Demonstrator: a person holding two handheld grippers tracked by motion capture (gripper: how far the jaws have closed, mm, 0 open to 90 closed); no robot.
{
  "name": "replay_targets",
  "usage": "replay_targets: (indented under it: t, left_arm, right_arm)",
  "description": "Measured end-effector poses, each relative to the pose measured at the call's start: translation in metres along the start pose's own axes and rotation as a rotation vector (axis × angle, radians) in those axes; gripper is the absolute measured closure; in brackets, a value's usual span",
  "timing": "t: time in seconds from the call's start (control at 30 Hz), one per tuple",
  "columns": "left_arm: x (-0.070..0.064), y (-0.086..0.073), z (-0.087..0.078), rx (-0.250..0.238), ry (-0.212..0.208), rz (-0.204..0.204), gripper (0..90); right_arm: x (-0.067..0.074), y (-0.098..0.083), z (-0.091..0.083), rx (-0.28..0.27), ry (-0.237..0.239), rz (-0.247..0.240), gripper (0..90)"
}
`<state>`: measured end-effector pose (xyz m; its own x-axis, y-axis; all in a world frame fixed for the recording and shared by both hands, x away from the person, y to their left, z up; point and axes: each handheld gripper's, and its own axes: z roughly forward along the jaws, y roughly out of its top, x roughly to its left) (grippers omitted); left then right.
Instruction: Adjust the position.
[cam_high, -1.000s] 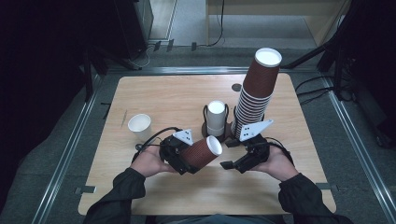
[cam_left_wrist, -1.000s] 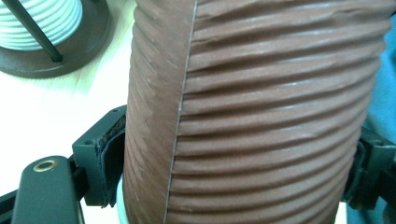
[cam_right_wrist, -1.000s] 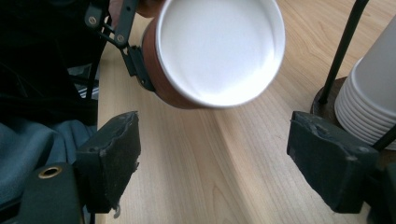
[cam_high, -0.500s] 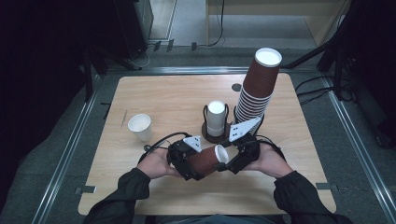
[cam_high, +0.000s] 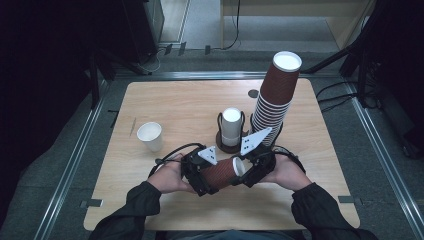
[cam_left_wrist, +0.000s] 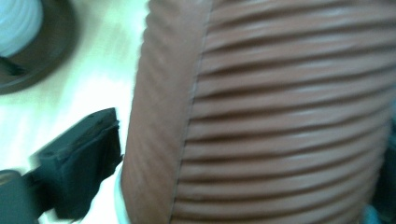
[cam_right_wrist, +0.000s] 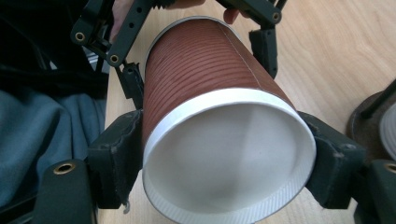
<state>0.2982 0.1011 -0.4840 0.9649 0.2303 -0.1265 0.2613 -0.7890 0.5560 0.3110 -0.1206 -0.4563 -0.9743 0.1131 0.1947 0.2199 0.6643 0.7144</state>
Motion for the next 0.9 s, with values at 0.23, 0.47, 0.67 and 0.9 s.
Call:
replay_targets:
  t: [0.23, 0.47, 0.67, 0.9]
  left_arm:
    - [0.004, -0.004, -0.01, -0.068, 0.016, -0.019, 0.0]
    - [0.009, -0.01, -0.022, -0.132, 0.017, -0.053, 0.0]
    - [0.011, -0.013, -0.029, -0.206, 0.016, -0.079, 0.0]
    - [0.01, -0.015, -0.03, -0.291, -0.027, -0.105, 0.0]
  right_arm:
    - [-0.006, -0.008, -0.012, -0.047, -0.013, 0.022, 22.8]
    - [-0.005, -0.014, -0.02, -0.102, -0.039, 0.027, 22.8]
    - [-0.005, -0.015, -0.028, -0.15, -0.065, 0.032, 22.8]
    - [-0.004, -0.014, -0.039, -0.268, -0.063, 0.045, 22.8]
